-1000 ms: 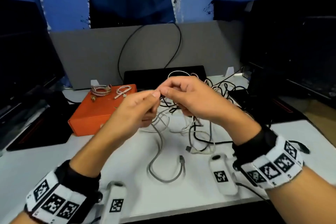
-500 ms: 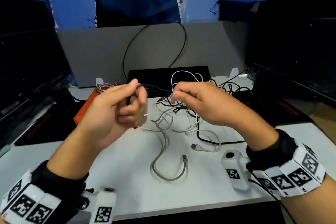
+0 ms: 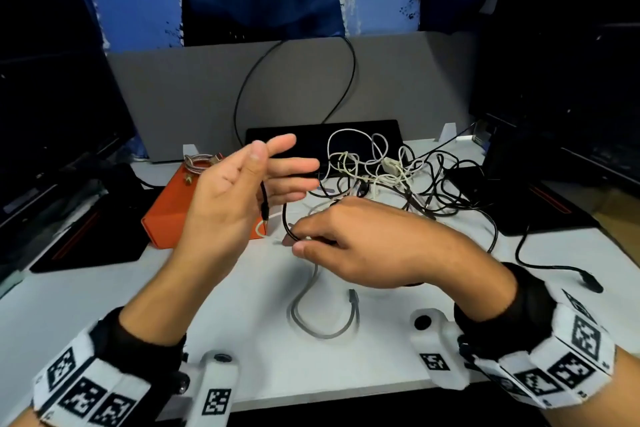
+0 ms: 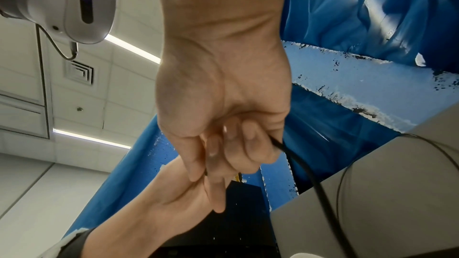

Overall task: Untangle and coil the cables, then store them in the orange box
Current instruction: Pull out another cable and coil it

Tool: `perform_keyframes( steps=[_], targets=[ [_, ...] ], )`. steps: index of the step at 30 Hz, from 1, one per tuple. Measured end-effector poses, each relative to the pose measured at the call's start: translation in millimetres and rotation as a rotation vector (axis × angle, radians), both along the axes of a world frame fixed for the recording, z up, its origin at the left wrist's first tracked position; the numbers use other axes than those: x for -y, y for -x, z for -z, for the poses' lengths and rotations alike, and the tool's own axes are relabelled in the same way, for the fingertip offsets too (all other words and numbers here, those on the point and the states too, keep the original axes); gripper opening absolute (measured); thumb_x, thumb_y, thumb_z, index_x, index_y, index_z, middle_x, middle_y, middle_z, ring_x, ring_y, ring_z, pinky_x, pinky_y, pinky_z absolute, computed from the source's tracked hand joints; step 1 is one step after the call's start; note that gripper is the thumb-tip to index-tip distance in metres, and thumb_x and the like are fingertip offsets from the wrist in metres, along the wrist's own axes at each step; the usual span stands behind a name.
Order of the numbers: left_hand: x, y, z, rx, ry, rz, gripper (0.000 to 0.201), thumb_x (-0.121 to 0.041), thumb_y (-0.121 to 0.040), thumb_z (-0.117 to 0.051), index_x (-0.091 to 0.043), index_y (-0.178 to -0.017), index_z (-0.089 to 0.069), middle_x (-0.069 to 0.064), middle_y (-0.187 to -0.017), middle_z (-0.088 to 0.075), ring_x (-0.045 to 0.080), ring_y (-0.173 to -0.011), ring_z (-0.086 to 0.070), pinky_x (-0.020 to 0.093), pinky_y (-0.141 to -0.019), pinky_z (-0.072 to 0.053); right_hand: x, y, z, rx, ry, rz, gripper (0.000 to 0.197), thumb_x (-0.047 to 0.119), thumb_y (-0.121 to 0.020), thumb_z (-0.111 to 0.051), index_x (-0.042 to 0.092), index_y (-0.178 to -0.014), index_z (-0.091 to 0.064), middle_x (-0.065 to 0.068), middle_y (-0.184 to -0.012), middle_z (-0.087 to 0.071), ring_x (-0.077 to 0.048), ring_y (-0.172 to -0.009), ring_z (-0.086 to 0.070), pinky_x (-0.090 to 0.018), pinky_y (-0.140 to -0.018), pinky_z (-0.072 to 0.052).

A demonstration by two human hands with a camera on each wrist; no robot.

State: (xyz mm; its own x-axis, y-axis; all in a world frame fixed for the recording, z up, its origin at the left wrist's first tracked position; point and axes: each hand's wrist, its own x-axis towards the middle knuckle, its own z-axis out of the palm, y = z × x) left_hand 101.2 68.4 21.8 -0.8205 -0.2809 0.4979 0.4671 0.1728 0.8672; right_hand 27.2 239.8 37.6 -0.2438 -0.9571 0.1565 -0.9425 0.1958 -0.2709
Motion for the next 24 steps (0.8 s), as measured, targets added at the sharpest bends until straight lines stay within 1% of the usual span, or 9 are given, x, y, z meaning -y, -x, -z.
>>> perform_keyframes(
  steps=[3, 6, 9, 11, 15, 17, 19, 21, 24],
  targets=[
    [2, -4, -1, 0.027, 0.271, -0.088, 0.042, -0.036, -0.109, -0.036, -0.025, -0.098, -0.075, 0.002, -0.094, -0.079, 0.014, -0.089, -0.075, 0.038, -0.076, -0.059, -3, 3, -9, 0.026, 0.061, 0.017, 0.025, 0.039, -0.103, -0.057, 0.022, -0.087, -0.066, 0.019, -0.066, -0.061, -0.001, -0.064, -0.056, -0.024, -0.063, -0.042],
    [5, -6, -4, 0.226, 0.528, 0.061, 0.050, -0.047, -0.108, -0.039, -0.030, -0.076, -0.073, 0.002, -0.065, -0.072, 0.026, -0.052, -0.062, 0.039, -0.058, -0.046, -7, 10, -12, 0.174, 0.334, 0.080, 0.023, 0.038, -0.096, -0.071, 0.022, -0.081, -0.064, 0.026, -0.066, -0.062, -0.001, -0.065, -0.058, -0.019, -0.060, -0.041],
    [-2, -7, -10, 0.357, 0.317, 0.255, 0.060, -0.032, -0.109, -0.033, -0.027, -0.069, -0.076, 0.000, -0.045, -0.057, 0.017, -0.036, -0.033, 0.035, -0.051, -0.025, -7, 15, -9, 0.287, 0.482, 0.132, 0.024, 0.042, -0.097, -0.069, 0.025, -0.085, -0.057, 0.008, -0.071, -0.068, -0.009, -0.063, -0.059, -0.034, -0.060, -0.049],
    [-4, -6, -11, 0.354, 0.107, 0.320, 0.054, -0.028, -0.108, -0.035, -0.021, -0.076, -0.079, 0.002, -0.045, -0.046, 0.016, -0.041, -0.024, 0.033, -0.049, -0.018, -8, 17, -9, 0.308, 0.479, 0.144, 0.017, 0.041, -0.101, -0.062, 0.027, -0.094, -0.059, 0.010, -0.068, -0.065, -0.006, -0.060, -0.054, -0.022, -0.058, -0.041],
    [2, -9, -10, 0.358, -0.075, 0.480, 0.042, -0.032, -0.102, -0.046, -0.002, -0.097, -0.074, -0.002, -0.041, -0.031, 0.007, -0.037, -0.025, 0.021, -0.045, -0.029, -11, 15, -13, 0.261, 0.410, 0.124, 0.021, 0.044, -0.104, -0.051, 0.033, -0.095, -0.066, 0.004, -0.075, -0.066, -0.011, -0.066, -0.059, -0.035, -0.062, -0.047],
    [1, -11, -10, 0.348, -0.139, 0.544, 0.040, -0.031, -0.102, -0.045, -0.002, -0.094, -0.072, -0.006, -0.039, -0.033, 0.005, -0.032, -0.030, 0.024, -0.050, -0.042, -11, 13, -15, 0.263, 0.413, 0.114, 0.029, 0.045, -0.105, -0.050, 0.032, -0.085, -0.066, -0.002, -0.069, -0.062, -0.015, -0.063, -0.055, -0.035, -0.060, -0.045],
    [0, -12, -7, 0.312, -0.199, 0.625, 0.036, -0.030, -0.105, -0.044, -0.006, -0.089, -0.066, -0.008, -0.039, -0.039, 0.012, -0.034, -0.049, 0.037, -0.072, -0.057, -10, 12, -16, 0.272, 0.427, 0.093, 0.034, 0.046, -0.106, -0.048, 0.030, -0.084, -0.068, -0.003, -0.073, -0.065, -0.017, -0.069, -0.062, -0.039, -0.067, -0.050],
    [-3, -11, -6, 0.298, -0.264, 0.722, 0.031, -0.030, -0.106, -0.044, -0.011, -0.086, -0.058, -0.002, -0.047, -0.050, 0.027, -0.053, -0.068, 0.047, -0.093, -0.055, -9, 12, -16, 0.264, 0.442, 0.096, 0.036, 0.046, -0.106, -0.047, 0.025, -0.083, -0.064, -0.002, -0.076, -0.066, -0.021, -0.073, -0.062, -0.045, -0.070, -0.049],
    [-7, -11, -8, 0.287, -0.363, 0.825, 0.028, -0.028, -0.109, -0.040, -0.011, -0.089, -0.052, 0.005, -0.062, -0.060, 0.030, -0.065, -0.071, 0.045, -0.094, -0.053, -8, 12, -17, 0.247, 0.465, 0.117, 0.037, 0.044, -0.107, -0.048, 0.024, -0.077, -0.055, -0.004, -0.070, -0.060, -0.019, -0.064, -0.053, -0.042, -0.064, -0.045]
  ],
)
